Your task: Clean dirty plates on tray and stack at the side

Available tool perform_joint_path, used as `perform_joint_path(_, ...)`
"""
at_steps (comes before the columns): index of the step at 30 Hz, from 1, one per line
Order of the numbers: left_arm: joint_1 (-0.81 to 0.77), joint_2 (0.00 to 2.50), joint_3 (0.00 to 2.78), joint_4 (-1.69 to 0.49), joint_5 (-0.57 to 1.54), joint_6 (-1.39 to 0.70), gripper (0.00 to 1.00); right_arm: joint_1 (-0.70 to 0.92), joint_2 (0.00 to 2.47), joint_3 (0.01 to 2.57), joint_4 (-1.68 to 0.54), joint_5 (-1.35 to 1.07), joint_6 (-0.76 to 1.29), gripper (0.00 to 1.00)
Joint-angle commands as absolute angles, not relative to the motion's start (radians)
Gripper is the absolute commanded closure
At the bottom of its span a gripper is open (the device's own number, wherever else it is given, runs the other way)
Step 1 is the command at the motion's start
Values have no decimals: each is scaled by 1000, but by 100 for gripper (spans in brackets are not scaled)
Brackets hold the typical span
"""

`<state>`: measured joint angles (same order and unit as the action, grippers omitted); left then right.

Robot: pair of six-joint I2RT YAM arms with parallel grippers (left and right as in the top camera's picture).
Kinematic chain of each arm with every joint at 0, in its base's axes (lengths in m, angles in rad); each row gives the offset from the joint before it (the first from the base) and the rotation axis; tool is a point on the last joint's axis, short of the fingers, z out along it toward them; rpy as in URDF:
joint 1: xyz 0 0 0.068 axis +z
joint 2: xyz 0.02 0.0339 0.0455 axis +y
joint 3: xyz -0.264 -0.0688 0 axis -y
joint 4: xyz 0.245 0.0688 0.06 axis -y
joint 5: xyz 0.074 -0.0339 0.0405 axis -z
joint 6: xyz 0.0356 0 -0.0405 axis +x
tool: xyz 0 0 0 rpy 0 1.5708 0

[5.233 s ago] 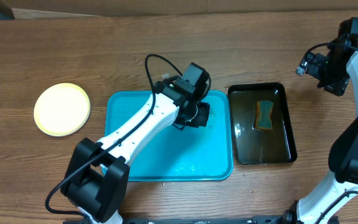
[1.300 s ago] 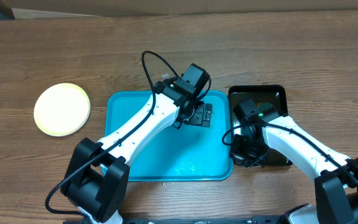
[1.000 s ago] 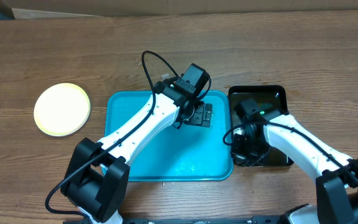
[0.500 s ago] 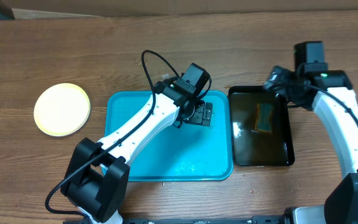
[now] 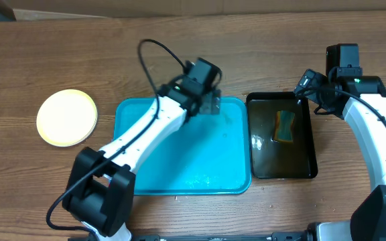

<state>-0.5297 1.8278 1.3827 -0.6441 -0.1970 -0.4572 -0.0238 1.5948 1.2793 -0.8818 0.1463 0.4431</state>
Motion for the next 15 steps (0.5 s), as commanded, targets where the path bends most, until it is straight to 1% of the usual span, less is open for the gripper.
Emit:
perform_joint_path(1,-449,1825,1401,-623,-272,-457,0,-27,1571,1296,-876,164,437,0)
perform_joint_path(8,-371,1825,1401,-624,-272,-457,0,-27,1571,1296,-876,164,437,0)
perform_joint_path(15,-360,1825,1401,-624,-272,-457,0,-27,1571,1296,-876,164,437,0)
